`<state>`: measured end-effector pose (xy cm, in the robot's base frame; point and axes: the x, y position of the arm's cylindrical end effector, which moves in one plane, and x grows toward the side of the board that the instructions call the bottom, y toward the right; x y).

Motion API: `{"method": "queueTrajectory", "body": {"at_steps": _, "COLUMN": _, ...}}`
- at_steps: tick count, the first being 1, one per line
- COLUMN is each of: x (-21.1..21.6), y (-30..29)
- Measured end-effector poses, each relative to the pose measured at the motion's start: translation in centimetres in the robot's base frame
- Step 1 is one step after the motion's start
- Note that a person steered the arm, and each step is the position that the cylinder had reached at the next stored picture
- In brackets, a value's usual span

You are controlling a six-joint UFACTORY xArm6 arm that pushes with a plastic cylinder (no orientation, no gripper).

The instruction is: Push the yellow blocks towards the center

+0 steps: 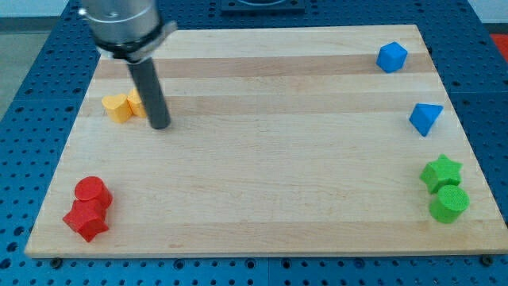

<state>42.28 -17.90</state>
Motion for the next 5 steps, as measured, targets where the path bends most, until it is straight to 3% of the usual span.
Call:
{"method": "queueTrajectory", "body": {"at_steps": 3, "x": -0.4, "y": -9.5}}
{"method": "queueTrajectory", "body": {"at_steps": 4, "x": -3.6, "y": -9.5}}
{"method": "queueTrajectory", "body": {"at_steps": 5, "x": -3.2, "y": -9.5}}
